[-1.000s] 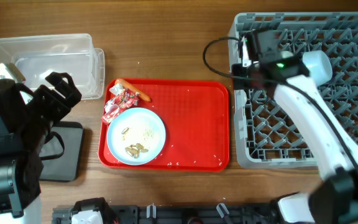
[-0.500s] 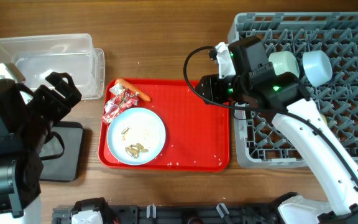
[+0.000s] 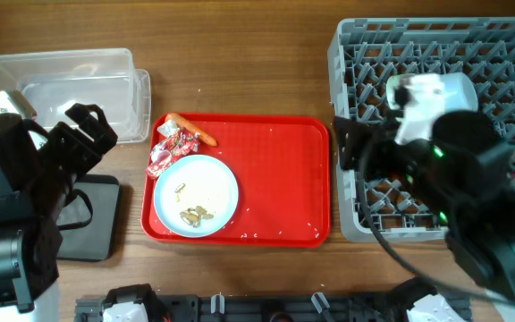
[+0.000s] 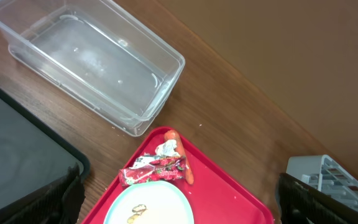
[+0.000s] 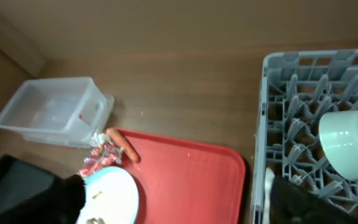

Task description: Sort waste into correct bins and load items into the dishwasher rack

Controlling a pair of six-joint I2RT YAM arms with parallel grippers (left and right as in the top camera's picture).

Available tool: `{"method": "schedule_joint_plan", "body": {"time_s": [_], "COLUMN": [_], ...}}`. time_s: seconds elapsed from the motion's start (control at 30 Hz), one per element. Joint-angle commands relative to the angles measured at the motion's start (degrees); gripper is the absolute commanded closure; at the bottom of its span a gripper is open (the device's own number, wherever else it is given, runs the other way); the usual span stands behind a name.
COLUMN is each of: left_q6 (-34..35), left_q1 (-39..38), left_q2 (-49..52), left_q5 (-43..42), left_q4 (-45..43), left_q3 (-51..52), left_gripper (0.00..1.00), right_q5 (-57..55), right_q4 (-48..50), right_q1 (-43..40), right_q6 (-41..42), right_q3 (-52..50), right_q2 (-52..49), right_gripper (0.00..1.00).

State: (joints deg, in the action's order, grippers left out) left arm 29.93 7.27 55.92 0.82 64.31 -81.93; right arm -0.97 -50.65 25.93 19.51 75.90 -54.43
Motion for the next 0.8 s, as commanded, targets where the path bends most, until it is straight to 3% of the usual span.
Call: {"method": "schedule_joint_plan", "body": {"time_s": [0.0,0.17,0.23,0.33,0.47,0.77], "left_q6": [0.57,0.57,0.57,0.55,0.57,0.57], "left_q1": [0.42,0.42,0.42,0.42,0.42,0.42], "left_q2": [-0.04,-0.04,-0.04,-0.04,-0.04,-0.04], "left_q5": [0.55,0.55,0.55,0.55,0.55,0.55], "left_q4": [-0.15,-0.15,-0.15,-0.15,-0.15,-0.15], "left_q3": [-0.26,-0.26,-0.26,-0.26,-0.26,-0.26], "left_gripper": [0.00,0.00,0.00,0.00,0.00,0.00], "right_q5": [-1.57,-3.43,-5.20,-5.55,-6.78,-6.75], "right_q4": [-0.90,-11.98,-11.47,-6.38,9.49,25.83], "right_q1": [-0.11,-0.13,-0.11,-0.13,-1.07,-14.62], "right_q6": [3.74,6.16,4.90,-2.95,-18.14,-0.87], "right_q3": [0.37,0.39,0.39,0.37,-5.51,-44.09], "right_q2": [1.99,1.07,1.99,5.44,11.13,34.21], "right_gripper": [0.00,0.01,0.00,0.00,0.00,0.00]}}
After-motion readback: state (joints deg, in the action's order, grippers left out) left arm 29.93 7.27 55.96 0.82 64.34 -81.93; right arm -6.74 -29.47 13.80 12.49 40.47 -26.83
